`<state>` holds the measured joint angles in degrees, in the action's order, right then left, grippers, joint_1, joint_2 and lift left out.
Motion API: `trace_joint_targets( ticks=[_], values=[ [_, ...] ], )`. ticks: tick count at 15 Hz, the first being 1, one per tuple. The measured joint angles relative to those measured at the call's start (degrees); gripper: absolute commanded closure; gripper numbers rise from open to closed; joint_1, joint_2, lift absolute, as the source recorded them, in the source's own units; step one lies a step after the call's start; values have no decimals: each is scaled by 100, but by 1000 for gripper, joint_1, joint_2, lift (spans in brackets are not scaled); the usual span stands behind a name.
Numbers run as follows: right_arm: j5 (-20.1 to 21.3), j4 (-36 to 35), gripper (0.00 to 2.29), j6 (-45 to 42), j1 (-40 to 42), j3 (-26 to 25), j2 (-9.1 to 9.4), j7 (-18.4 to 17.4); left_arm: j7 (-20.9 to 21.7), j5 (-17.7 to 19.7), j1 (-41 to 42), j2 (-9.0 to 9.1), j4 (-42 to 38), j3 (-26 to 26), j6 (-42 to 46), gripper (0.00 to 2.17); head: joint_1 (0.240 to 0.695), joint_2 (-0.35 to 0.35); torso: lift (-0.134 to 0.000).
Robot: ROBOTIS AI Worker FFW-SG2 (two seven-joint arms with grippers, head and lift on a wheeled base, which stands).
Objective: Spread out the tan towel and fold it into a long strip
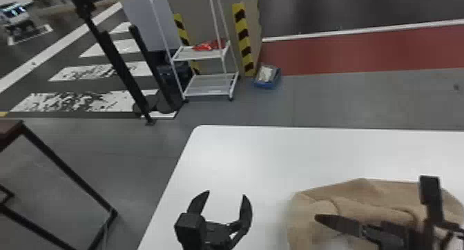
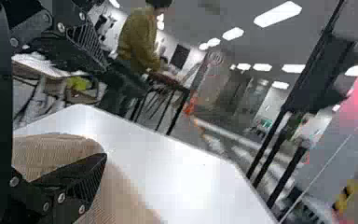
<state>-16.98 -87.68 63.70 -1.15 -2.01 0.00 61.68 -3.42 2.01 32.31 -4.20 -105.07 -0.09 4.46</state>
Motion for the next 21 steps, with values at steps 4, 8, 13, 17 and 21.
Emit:
trace_joint_targets(
  ticks=[4,8,13,17,21],
  values=[
    [418,-844,46,703,226,-383,0,-192,-1,6,30,2,4,12,9,70,695,306,0],
    [1570,-1502,100,70,541,-852,-97,-81,-1,10,24,-2,4,16,13,70,695,193,0],
    [2499,-1469,181,-371,572,-1155,-511,1045,8,17,3,-2,7,16,5,70,695,103,0],
    [3366,-1012,191,-835,168,-1106,-762,1637,8,12,0,1,13,15,-2,70,695,72,0],
    [4123,-879,194,-1620,64,-961,-1084,1637,18,19,6,-2,18,18,-3,70,695,5,0]
  ],
)
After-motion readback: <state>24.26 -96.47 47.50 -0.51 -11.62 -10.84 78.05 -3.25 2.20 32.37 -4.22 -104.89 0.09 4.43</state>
